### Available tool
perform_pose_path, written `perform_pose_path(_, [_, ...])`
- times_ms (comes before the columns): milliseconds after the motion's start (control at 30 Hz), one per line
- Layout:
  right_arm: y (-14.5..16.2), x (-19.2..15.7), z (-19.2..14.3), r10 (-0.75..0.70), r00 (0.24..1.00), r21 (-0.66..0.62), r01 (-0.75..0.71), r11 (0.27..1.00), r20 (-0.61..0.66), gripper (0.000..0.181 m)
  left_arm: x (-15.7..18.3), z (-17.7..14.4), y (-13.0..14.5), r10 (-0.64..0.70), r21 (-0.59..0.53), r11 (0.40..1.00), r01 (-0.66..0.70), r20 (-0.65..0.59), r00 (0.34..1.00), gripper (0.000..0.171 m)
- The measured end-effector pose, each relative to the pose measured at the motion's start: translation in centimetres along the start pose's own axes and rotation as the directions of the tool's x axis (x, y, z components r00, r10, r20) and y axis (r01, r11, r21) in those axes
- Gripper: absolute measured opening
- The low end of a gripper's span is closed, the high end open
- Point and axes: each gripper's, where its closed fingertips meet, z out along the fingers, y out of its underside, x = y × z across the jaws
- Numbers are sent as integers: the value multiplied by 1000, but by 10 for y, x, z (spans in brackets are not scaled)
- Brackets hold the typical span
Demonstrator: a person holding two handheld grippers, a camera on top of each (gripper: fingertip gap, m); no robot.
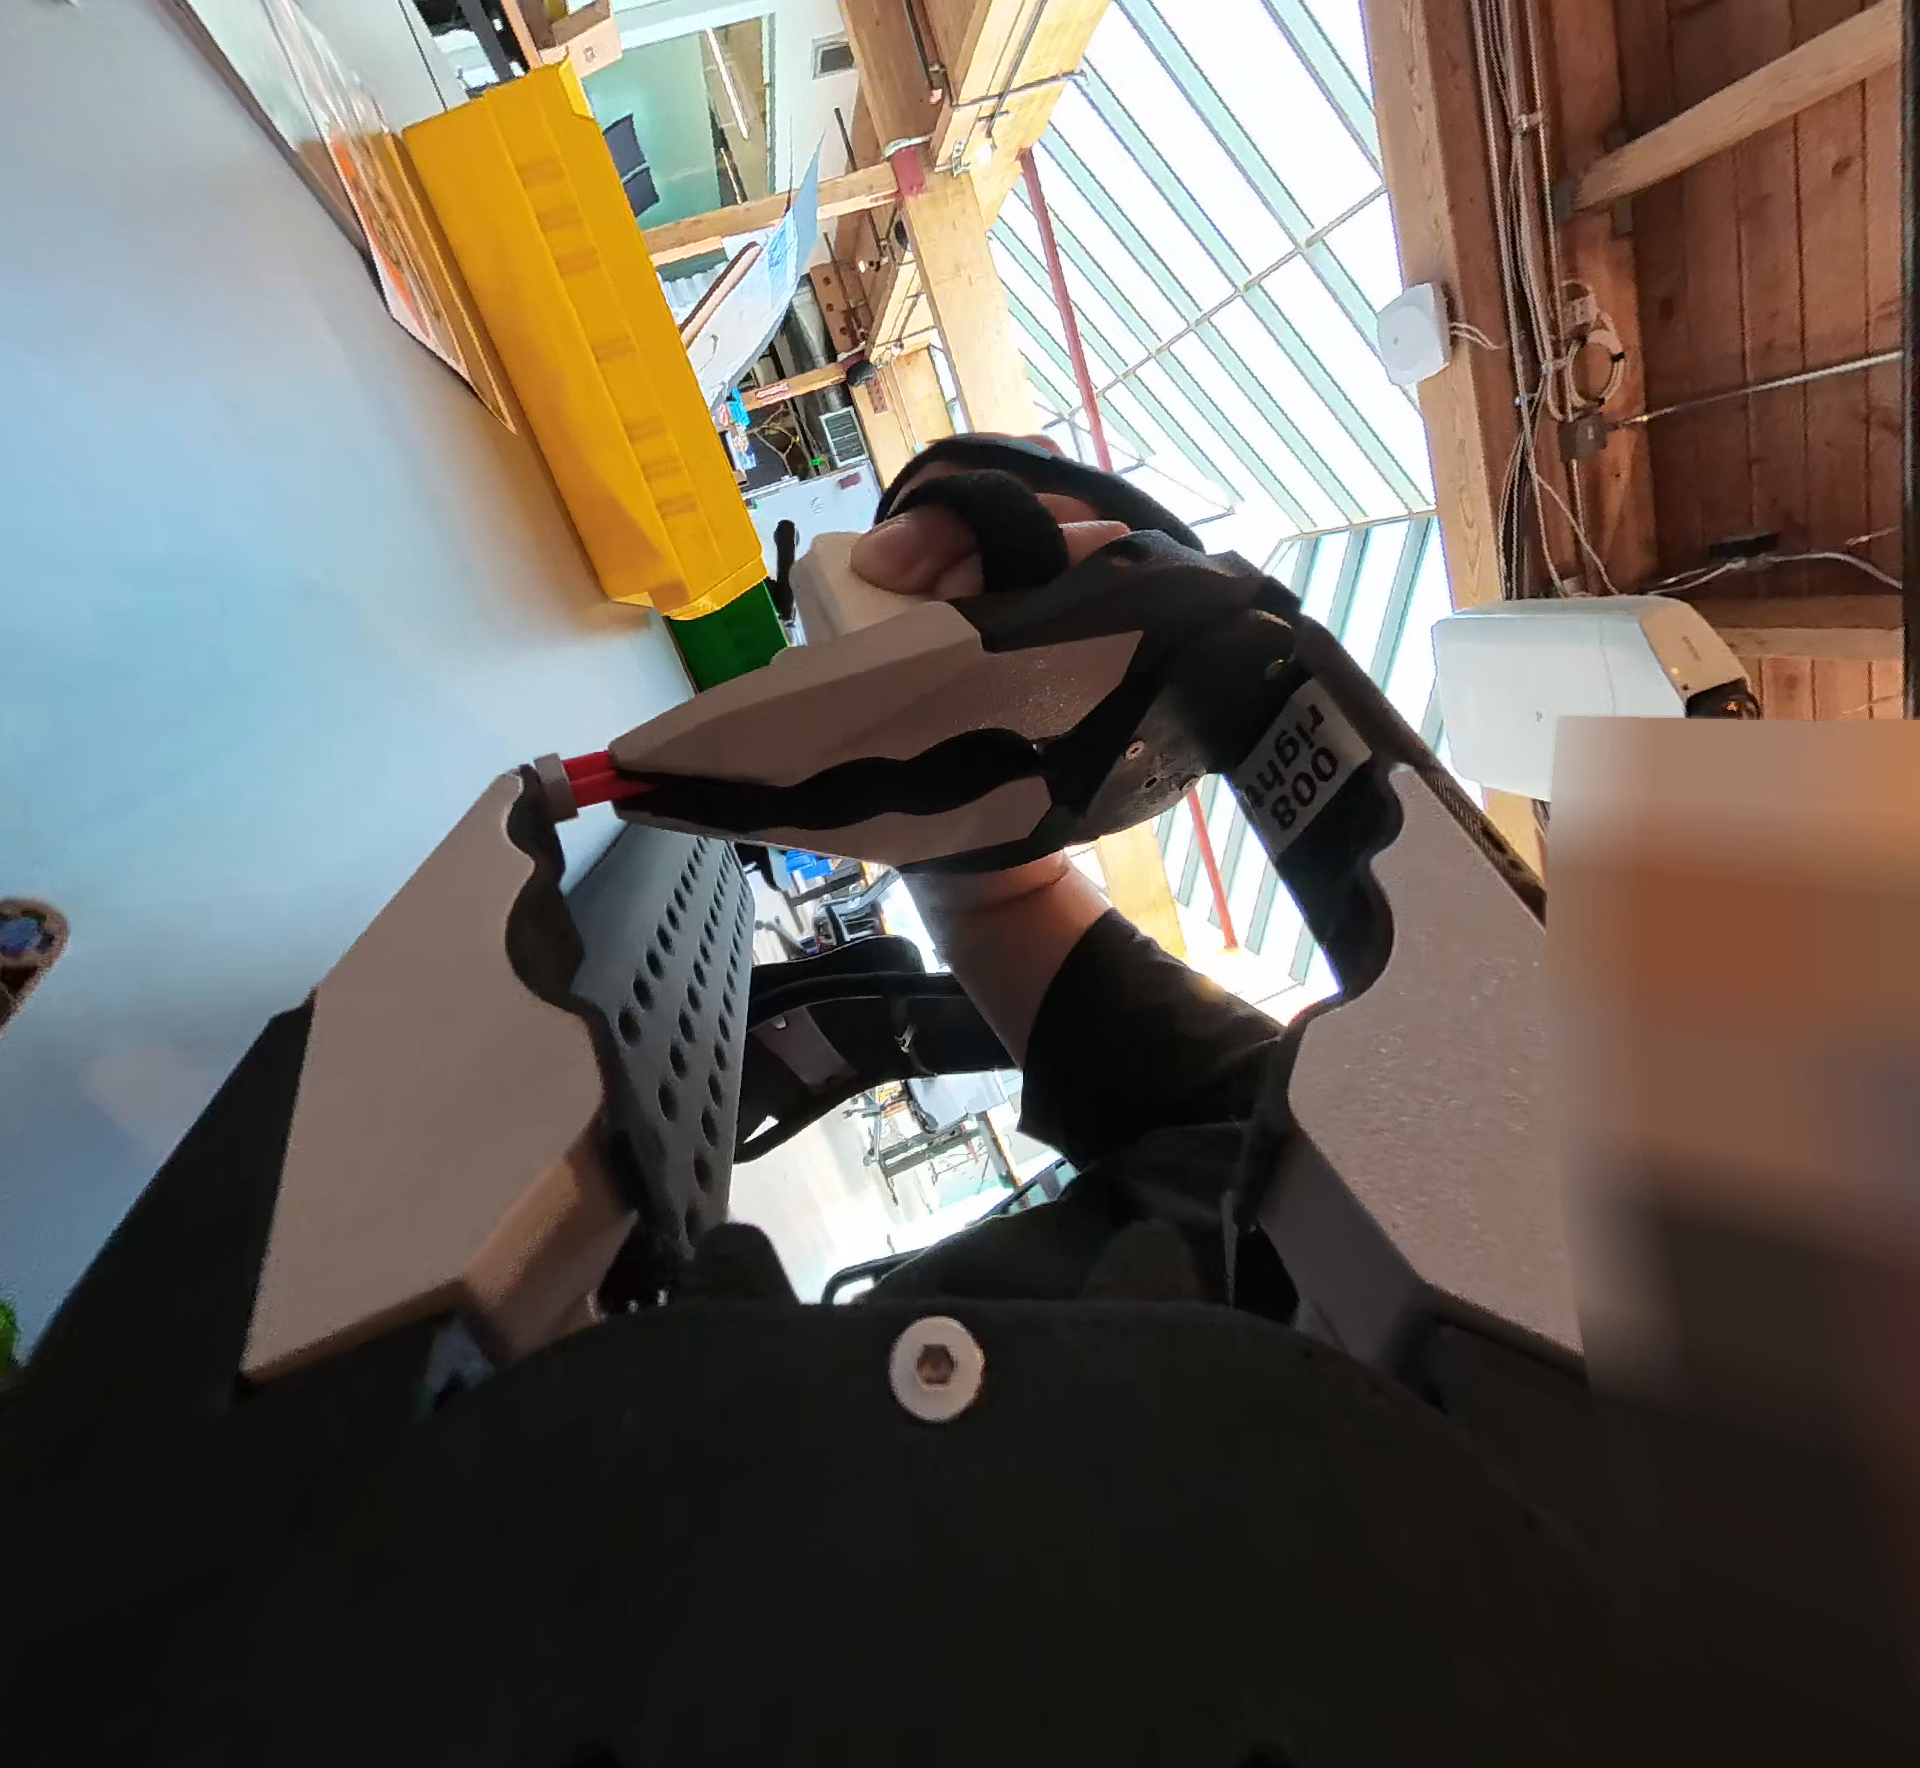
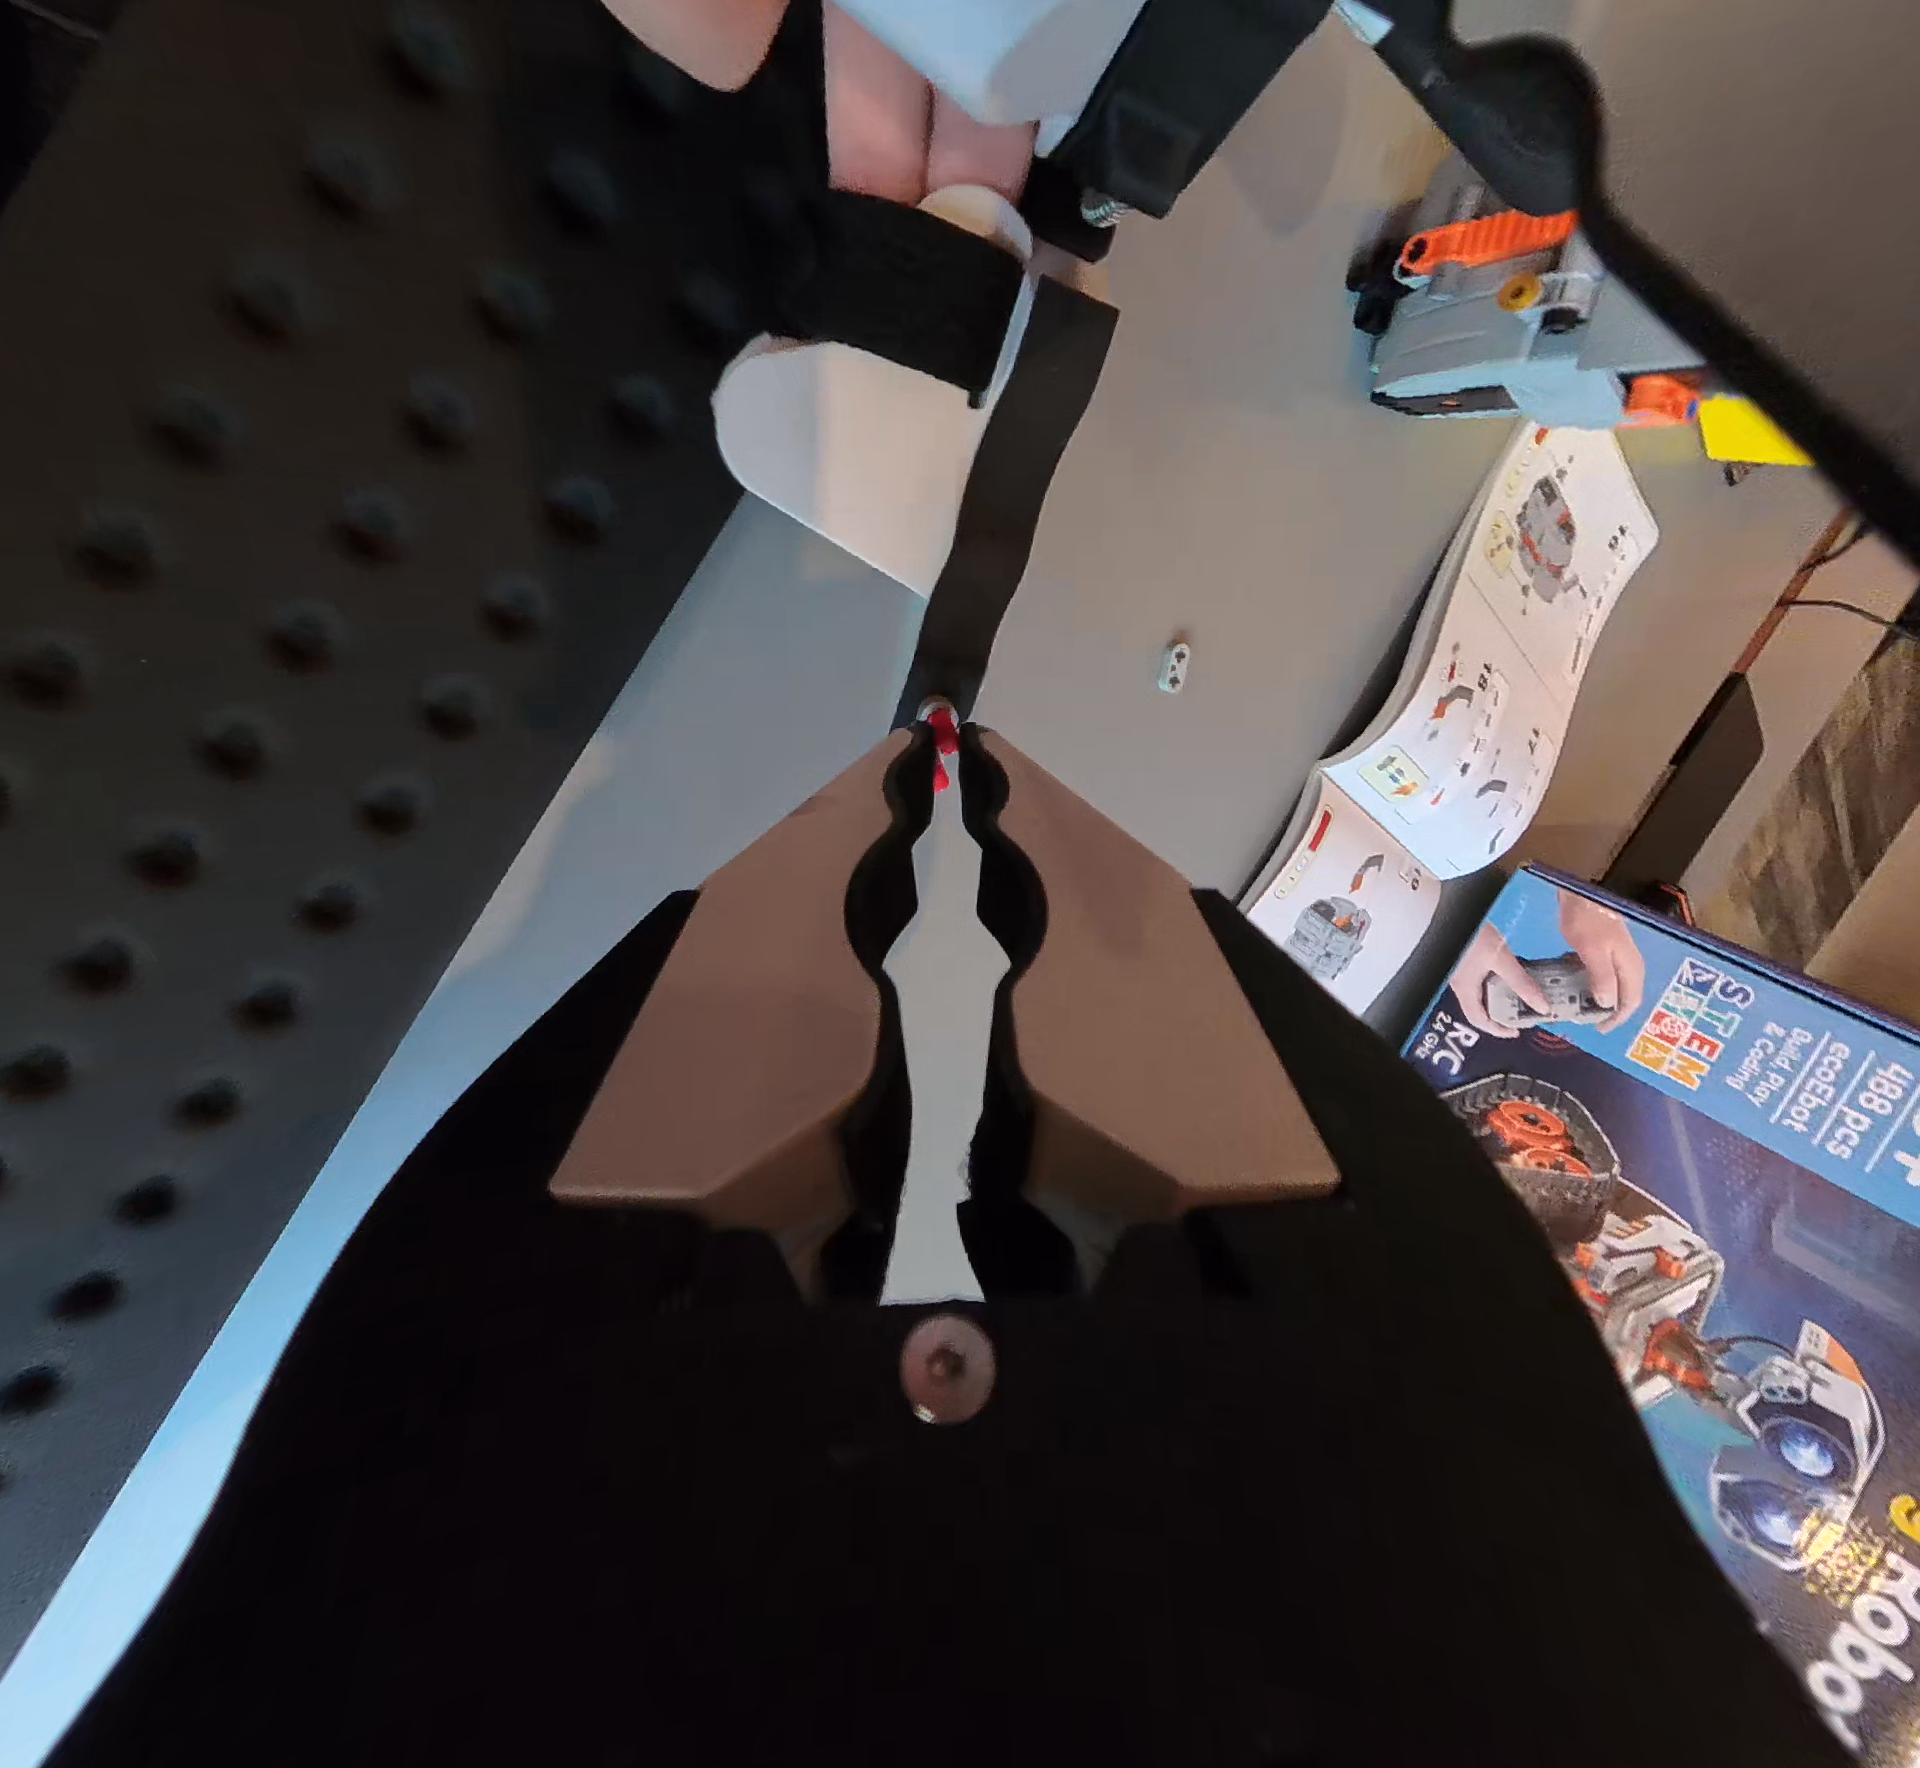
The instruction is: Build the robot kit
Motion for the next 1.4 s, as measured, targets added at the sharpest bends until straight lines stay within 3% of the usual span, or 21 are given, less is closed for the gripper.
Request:
perform_pose_path(367, [27,8,-17,86,995,-21,-88,996,-58,5,2,24,-8,64,-19,998,-66,-67,996,143])
perform_pose_path(633, [64,-1,-23,218,973,-53,-222,974,-72,5,-15,57,-8,41,-128,991,-51,-81,996,141])
perform_pose_path(767, [61,-4,-21,292,955,-2,-293,956,-42,5,-17,54,-5,27,-131,991,-40,-98,995,138])
perform_pose_path(1167, [58,-7,-9,252,967,-65,-255,965,-42,6,-29,46,-10,-65,-89,994,60,-49,997,130])
perform_pose_path(1400, [53,5,-21,333,937,108,-322,940,-106,15,-20,41,-19,-109,-50,993,103,-131,985,114])
